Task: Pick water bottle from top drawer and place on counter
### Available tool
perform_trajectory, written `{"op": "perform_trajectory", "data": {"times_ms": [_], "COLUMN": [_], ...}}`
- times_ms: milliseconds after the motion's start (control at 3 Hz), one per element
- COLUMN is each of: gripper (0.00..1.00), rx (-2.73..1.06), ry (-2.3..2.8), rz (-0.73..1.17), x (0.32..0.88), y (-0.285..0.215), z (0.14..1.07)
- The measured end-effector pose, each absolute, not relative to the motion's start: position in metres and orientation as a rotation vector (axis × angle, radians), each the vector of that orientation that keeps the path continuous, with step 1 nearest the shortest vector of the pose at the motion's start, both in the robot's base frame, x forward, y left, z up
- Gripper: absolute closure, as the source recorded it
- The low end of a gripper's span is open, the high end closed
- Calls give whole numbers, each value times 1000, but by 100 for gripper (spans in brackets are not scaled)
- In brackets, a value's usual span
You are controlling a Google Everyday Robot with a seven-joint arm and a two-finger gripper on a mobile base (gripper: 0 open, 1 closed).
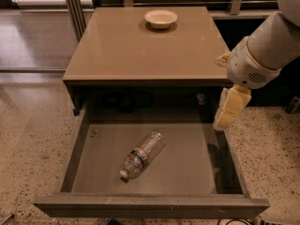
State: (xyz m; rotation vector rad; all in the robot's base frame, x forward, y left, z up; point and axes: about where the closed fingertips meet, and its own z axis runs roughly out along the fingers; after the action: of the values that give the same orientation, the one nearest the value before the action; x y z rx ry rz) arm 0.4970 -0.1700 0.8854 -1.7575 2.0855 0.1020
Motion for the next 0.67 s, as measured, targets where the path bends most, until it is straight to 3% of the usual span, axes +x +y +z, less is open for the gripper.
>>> {"op": "perform_trajectory", "data": {"times_ms": [667], "gripper": [0], "rx": [-1907], "ry": [1934], "rz": [96], "x": [509], "y": [-142], "z": [827]}}
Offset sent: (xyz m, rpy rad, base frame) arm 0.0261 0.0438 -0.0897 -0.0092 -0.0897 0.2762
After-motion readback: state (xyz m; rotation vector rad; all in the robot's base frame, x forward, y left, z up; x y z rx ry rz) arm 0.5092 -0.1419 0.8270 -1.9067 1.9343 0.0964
